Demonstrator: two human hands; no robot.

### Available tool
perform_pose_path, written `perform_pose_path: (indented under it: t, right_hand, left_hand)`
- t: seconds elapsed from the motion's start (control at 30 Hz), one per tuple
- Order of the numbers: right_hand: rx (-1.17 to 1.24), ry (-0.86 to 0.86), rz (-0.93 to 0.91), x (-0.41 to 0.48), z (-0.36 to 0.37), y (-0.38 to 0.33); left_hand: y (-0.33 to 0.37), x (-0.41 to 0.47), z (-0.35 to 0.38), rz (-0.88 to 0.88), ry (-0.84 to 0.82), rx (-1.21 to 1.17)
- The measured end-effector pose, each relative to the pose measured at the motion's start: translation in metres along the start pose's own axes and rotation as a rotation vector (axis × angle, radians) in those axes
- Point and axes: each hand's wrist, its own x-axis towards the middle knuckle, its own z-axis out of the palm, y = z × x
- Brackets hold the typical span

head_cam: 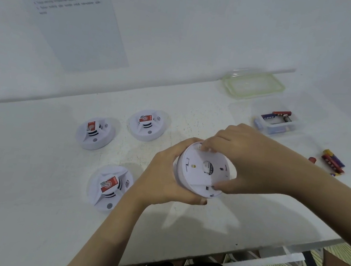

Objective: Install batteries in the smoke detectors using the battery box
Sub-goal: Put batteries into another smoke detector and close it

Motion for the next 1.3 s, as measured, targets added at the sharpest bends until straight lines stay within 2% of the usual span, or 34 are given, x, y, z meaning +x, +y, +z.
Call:
perform_pose_path:
  t: [0.43,0.7,0.8,0.87,1.17,1.3]
  right_hand:
    - [-0.145,0.043,-0.049,0.01,0.009,0.009]
    - [-0.03,0.053,-0.073,0.011,0.009,0.024]
    - [0.105,-0.041,-0.054,0.01,0.002,0.031]
    - [0.085,-0.069,-0.055,0.011,0.0,0.033]
    - [-0.129,0.028,-0.107,0.016,0.01,0.028]
    - [0.04,0.082,-0.104,0.016,0.008,0.032]
  left_hand:
    - [0.003,0.012,0.002,-0.007,0.025,-0.01]
    - [-0.001,0.02,0.004,-0.007,0.024,0.013]
    - [-0.004,0.02,0.003,-0.016,0.022,0.005]
    - [-0.005,0.02,0.002,-0.021,0.016,-0.002]
    - [-0.001,0.024,0.003,-0.004,0.003,0.001]
    - [-0.003,0.023,0.002,-0.015,0.04,-0.005]
